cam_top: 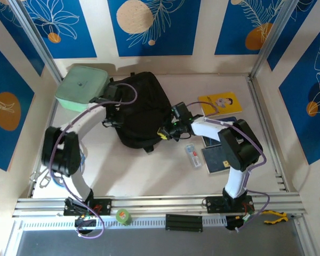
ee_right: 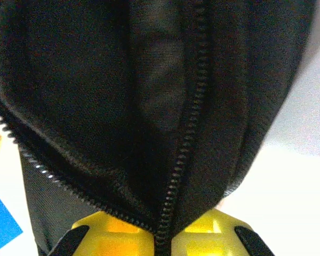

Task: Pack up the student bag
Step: Unzip the student bag at the center of the table.

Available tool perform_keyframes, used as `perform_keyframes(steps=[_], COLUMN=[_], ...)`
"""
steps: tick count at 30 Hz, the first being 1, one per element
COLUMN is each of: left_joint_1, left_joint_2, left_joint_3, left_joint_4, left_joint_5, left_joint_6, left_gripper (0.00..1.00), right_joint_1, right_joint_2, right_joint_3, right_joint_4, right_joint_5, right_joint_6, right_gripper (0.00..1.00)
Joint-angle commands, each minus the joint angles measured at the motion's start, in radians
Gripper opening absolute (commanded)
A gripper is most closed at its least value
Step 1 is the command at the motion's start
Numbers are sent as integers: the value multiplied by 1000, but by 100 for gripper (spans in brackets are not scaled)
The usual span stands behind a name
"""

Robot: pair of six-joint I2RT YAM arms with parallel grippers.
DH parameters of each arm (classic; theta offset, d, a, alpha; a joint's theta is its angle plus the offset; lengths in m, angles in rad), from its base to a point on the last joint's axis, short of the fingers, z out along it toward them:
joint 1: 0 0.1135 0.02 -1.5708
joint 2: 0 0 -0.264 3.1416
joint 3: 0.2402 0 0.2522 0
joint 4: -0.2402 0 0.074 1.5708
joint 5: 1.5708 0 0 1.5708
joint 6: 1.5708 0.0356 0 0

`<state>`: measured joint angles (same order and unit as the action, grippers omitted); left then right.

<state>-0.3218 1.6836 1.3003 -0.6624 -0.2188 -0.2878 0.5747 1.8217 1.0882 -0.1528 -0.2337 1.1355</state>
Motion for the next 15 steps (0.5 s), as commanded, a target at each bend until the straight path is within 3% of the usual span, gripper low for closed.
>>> perform_keyframes(steps=[1,5,6,10,15], left_joint_1=[9,9,7,-2,-50], left_joint_2=[-94,-134,-140,-141,-97], left_joint_3=[-50,-65,-65,-65,-67], left_joint_4=[90,152,166,226,302], left_joint_5=[-12,119,159,333,463], left_joint_6=[-110,-134,-136,-154,-229], left_gripper=[68,79,95,98,98], right_joint_1=[33,30,27,-11,-127], right_joint_2=[-17,-99,-125,-223,-295], right_joint_3=[61,58,58,42,-20], right_joint_4=[-50,-122,-147,-227,-267], right_joint_5=[16,105,137,239,290], right_joint_6=[-75,-137,-159,-223,-247], right_gripper=[24,47,52,60,63])
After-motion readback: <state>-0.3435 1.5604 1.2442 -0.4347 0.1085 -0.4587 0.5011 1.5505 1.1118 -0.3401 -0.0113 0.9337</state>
